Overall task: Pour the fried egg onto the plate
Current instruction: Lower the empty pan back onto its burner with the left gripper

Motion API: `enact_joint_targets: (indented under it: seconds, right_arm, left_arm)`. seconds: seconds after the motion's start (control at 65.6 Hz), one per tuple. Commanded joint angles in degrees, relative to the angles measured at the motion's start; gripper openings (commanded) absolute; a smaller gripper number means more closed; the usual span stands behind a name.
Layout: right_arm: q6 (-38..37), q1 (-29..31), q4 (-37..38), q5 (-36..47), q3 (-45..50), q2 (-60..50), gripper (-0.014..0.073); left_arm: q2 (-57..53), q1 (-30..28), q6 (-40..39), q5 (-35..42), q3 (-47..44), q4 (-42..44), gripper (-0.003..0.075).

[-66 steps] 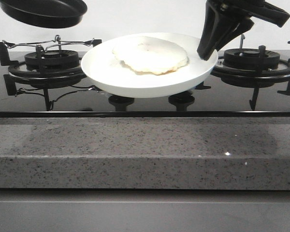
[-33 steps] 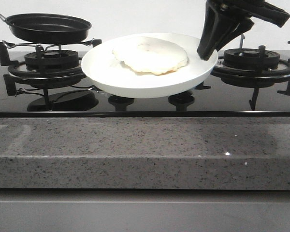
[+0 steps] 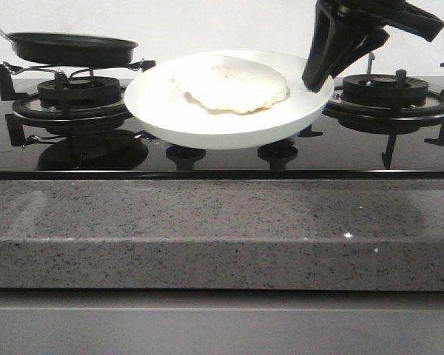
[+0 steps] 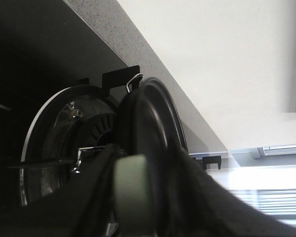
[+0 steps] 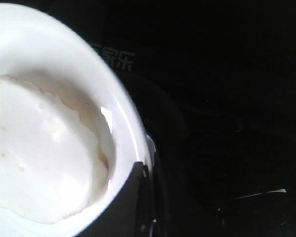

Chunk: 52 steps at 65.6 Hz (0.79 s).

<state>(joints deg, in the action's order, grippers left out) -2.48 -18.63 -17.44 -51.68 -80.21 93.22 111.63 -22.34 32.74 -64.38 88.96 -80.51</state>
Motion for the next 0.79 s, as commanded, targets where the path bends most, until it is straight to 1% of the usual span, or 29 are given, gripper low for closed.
enact_joint_targets:
  seconds: [0.0,0.122,0.244,0.427,0.64,0.716,0.777]
  right_arm:
    - [0.3,-0.1,-1.1,2.6,-1.6,-2.5,-0.0097]
    - [0.3,-0.1,-1.1,2.6,-1.6,-2.5,-0.0097]
    - [0.3,-0.1,-1.1,2.6,-1.6,-2.5,-0.0097]
    - [0.3,-0.1,-1.1,2.6,-1.6,-2.5,-0.0097]
    - [0.3,-0.1,-1.1,2.6,-1.6,-2.5,-0.0097]
    - [0.3,-0.1,-1.1,2.6,-1.6,-2.5,-0.0097]
    - [0.3,-0.1,-1.1,2.6,-1.6,-2.5,-0.0097]
  left_arm:
    - [-3.0,-0.3,-0.2,-2.1,1.9,-3.0,0.0372]
    - [-3.0,-0.3,-0.1,-1.3,1.9,-0.5,0.0462]
    - [-3.0,-0.4,-0.1,-1.2,1.9,1.7,0.0499]
    - [-3.0,-2.3,-0.1,-1.6,2.6,4.3,0.0503]
    - [-5.2,-7.7,-0.8,-5.5,4.2,4.8,0.0503]
    - [-7.7,-8.7,-1.4,-5.2,4.2,7.1,0.0503]
    - [-10.5,-8.9,-1.9,-3.9,4.2,10.8,0.0502]
